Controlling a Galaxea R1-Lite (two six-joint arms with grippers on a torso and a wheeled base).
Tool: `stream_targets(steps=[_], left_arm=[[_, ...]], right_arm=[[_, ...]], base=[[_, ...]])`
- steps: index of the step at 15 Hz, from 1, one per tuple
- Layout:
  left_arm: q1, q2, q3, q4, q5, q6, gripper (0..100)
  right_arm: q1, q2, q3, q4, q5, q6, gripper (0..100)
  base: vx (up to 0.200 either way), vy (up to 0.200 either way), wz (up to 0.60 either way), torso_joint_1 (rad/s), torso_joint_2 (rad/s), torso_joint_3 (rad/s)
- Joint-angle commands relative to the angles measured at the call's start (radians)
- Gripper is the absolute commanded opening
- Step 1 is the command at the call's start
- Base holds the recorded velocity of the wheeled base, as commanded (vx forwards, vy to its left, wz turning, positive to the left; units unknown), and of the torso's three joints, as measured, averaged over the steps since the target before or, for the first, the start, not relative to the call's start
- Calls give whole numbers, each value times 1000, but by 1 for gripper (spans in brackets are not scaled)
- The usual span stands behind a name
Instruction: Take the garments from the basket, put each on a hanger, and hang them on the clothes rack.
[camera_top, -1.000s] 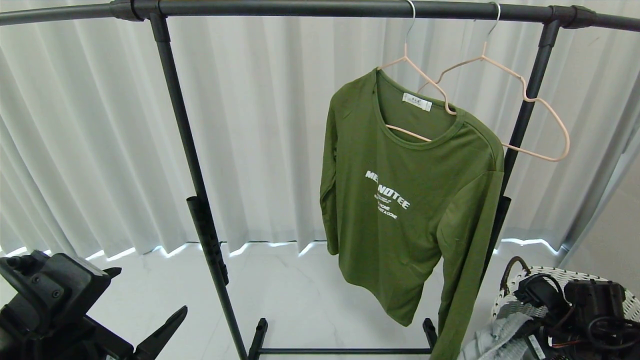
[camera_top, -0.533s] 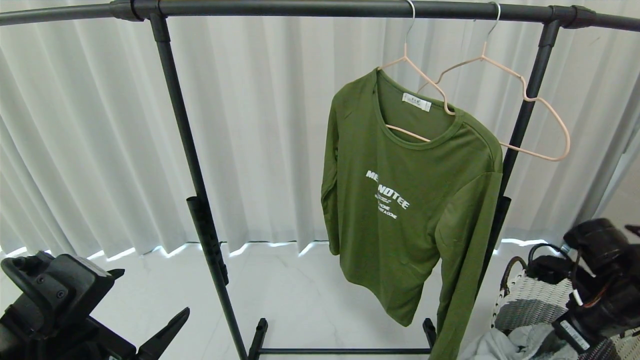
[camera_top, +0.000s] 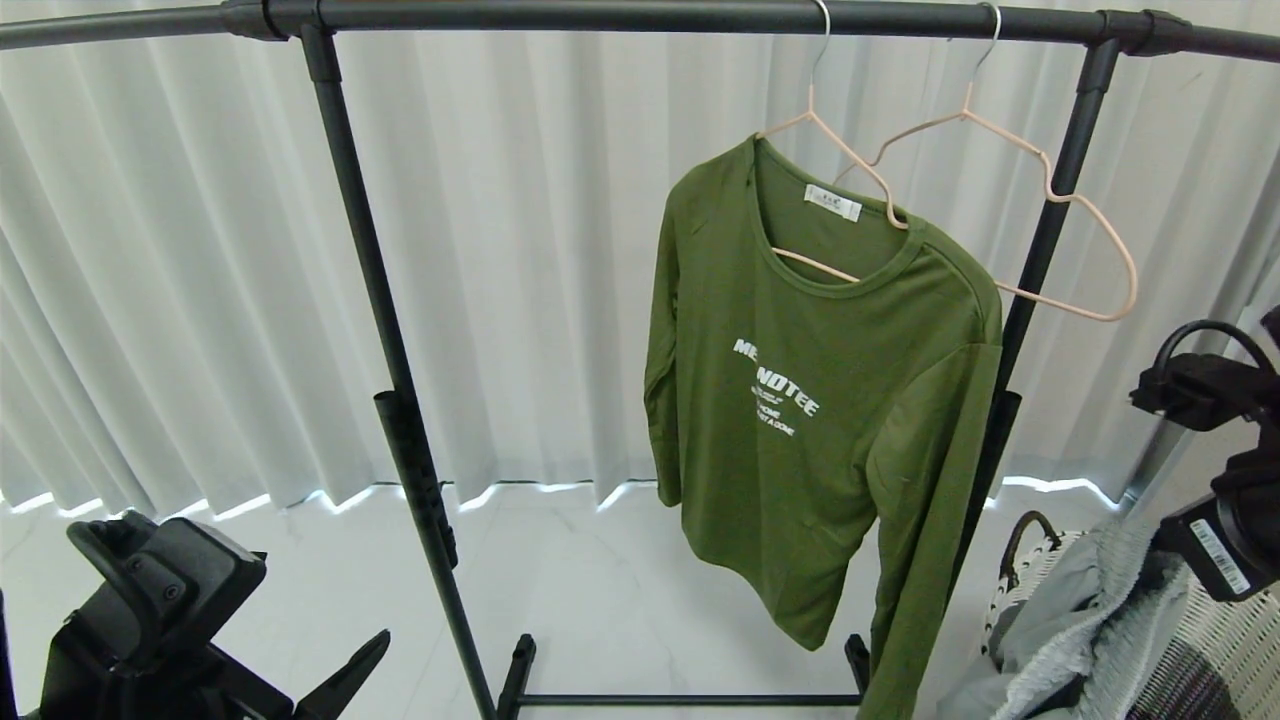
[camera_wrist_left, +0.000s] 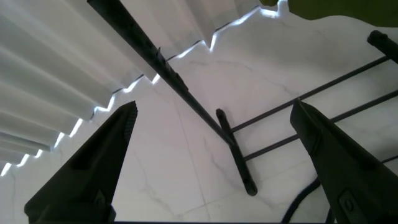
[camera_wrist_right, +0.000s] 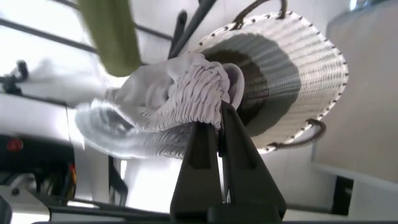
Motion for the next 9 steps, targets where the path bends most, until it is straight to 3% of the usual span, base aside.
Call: stream_targets(steps=[1,7,9], left_arm=[[0,4,0,-1,1,-1,100],[-14,-19,-5,-1,-12,-4,100],[-92,-33,-32,-17,-124,-56,100]], right_arm=[[26,-54,-27,0,-2,-1,0],[132,-80,-100,-19,-2,-1,0],[181,-78,-105,-82,1,0,0]], base=[[-200,0,0,17,-2,-2],[-200,0,0,-1,3,2],[0,0,0,0,0,0]])
